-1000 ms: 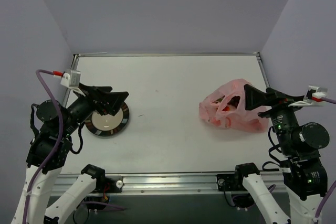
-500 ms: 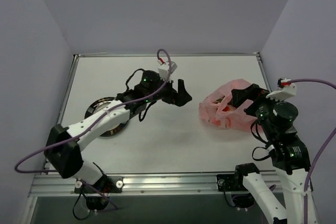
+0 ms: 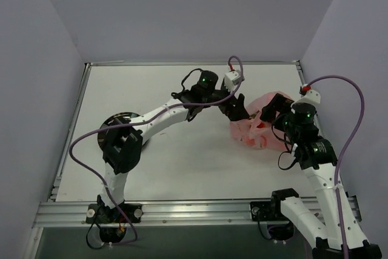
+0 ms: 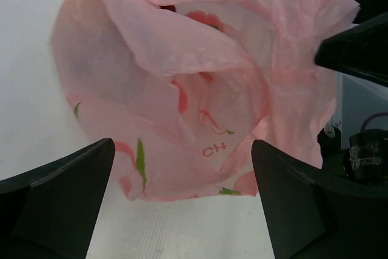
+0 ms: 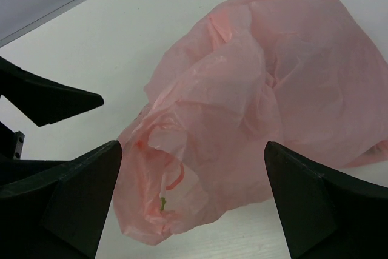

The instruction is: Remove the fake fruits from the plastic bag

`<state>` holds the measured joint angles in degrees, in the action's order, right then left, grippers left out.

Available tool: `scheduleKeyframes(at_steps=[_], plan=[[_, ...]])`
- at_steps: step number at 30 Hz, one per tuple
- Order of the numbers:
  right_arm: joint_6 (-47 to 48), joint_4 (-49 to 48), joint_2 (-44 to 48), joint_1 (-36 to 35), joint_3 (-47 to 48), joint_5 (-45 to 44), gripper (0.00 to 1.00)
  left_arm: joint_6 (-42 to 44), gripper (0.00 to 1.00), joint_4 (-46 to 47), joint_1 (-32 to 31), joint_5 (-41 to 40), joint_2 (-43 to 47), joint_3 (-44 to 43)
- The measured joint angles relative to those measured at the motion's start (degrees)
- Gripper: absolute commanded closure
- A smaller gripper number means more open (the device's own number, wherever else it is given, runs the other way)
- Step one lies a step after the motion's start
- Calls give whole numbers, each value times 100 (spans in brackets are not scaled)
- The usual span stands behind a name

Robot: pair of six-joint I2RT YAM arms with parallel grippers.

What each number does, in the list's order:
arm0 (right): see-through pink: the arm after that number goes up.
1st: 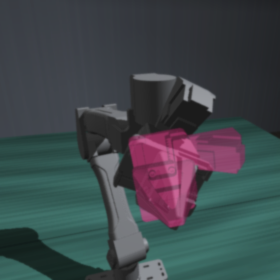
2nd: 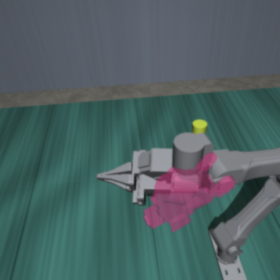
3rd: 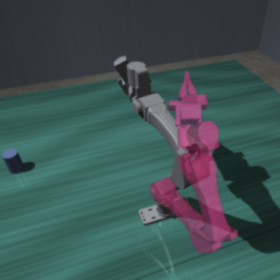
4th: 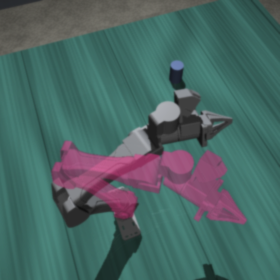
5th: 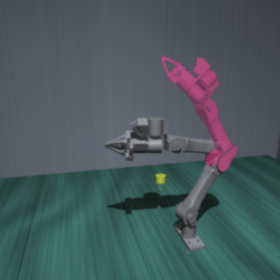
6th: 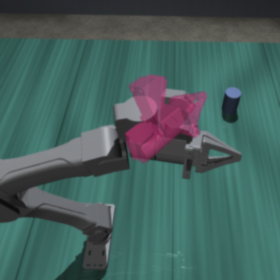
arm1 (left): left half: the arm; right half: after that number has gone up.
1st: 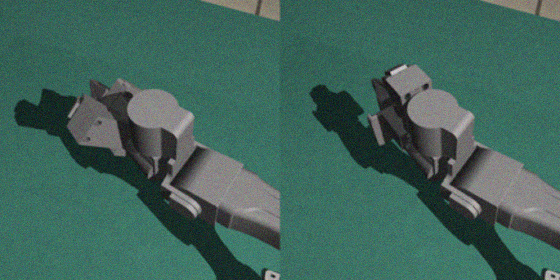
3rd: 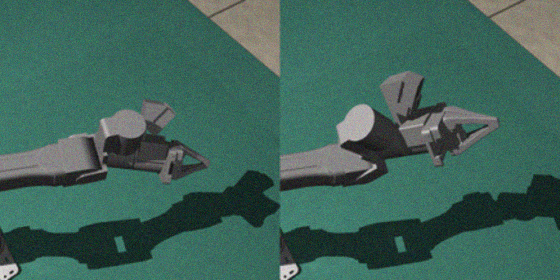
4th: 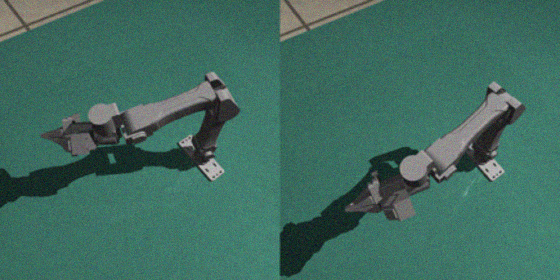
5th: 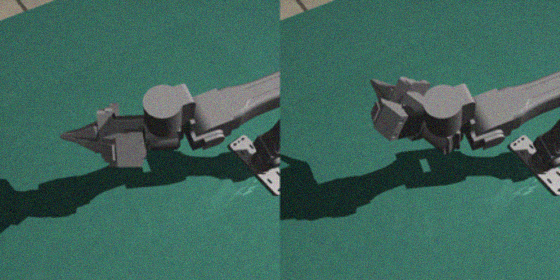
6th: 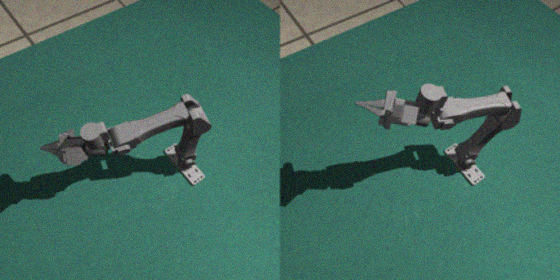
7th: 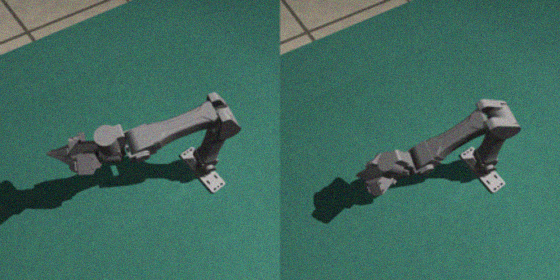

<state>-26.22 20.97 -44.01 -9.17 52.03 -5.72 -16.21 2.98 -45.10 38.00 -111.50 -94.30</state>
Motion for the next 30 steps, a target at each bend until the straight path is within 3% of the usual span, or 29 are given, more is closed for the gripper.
scheduleKeyframes(at_steps=[2, 4, 5, 7, 8, 10, 11, 15, 16, 18, 19, 23, 27, 30], plan=[[-22, -114, -131, -22, -52, -63, 1, 138, 6, -68, -61, 280, -313, -352], [-44, -232, -205, -31, -173, -168, 12, 262, 6, -166, -138, 518, -651, -660], [-61, -275, -221, -33, -245, -210, 30, 297, 6, -273, -175, 625, -833, -831], [-116, -352, -208, -31, -413, -343, 51, 363, 6, -407, -254, 822, -1244, -1132], [-179, -372, -175, -31, -509, -431, 73, 365, 6, -463, -278, 879, -1392, -1239], [-282, -411, 2, -28, -758, -597, 86, 372, 6, -588, -345, 990, -1777, -1499], [-350, -396, 133, -28, -885, -691, 97, 374, 6, -671, -376, 1012, -1939, -1631], [-586, -317, 643, -20, -1196, -1034, 100, 376, 6, -892, -518, 988, -2498, -2173], [-656, -308, 723, -20, -1235, -1099, 100, 372, 13, -933, -555, 944, -2618, -2332], [-754, -293, 855, -17, -1263, -1231, 100, 278, 58, -916, -636, 651, -2800, -2586], [-796, -297, 881, -13, -1263, -1285, 100, 203, 95, -841, -658, 474, -2828, -2608], [-855, -299, 876, 9, -1263, -1410, 100, -238, 98, -164, -691, -98, -2723, -2347], [-811, -616, 708, 26, -1263, -1290, 100, -662, 98, 461, -503, -647, -1840, -1075], [-780, -999, 461, 66, -1239, -1113, 100, -824, 98, 551, -332, -898, -1226, -782]])
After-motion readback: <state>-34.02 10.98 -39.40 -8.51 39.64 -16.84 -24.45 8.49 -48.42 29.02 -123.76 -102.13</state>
